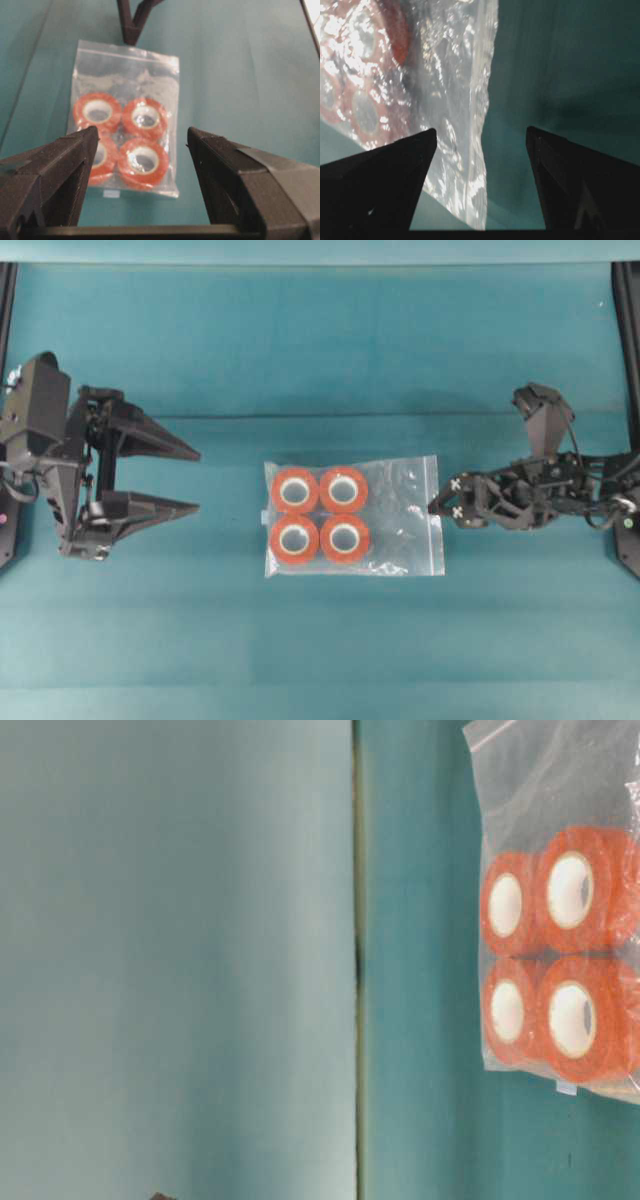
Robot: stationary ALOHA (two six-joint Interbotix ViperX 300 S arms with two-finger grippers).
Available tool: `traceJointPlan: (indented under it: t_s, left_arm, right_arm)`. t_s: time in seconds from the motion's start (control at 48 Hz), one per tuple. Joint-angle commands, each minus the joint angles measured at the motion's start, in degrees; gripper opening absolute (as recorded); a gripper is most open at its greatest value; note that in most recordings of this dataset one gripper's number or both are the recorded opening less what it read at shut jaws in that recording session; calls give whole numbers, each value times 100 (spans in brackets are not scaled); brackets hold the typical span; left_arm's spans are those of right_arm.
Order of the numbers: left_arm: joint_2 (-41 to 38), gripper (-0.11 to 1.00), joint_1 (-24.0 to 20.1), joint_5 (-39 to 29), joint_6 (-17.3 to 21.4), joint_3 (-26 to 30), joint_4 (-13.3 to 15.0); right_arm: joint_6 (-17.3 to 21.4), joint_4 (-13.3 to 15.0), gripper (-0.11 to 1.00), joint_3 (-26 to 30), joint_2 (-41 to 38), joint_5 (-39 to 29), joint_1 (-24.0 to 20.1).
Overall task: Hand over the clear zip bag and make it stand upright.
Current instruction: 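Lower the right gripper and pinch the bag's right edge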
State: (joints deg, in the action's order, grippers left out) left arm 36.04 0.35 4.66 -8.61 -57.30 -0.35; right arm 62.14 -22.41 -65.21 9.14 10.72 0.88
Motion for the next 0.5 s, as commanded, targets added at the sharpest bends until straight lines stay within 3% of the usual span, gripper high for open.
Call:
traceJointPlan:
  t_s: [0.0,0.48]
  left_arm:
    - [26,79,-18,26,26,35,-18]
    - [97,79,-44,26,141,-26,-18]
  right_arm:
    - [53,-9,86,123,-123,132,-26]
    - [62,0,86,738,-888,246,-97]
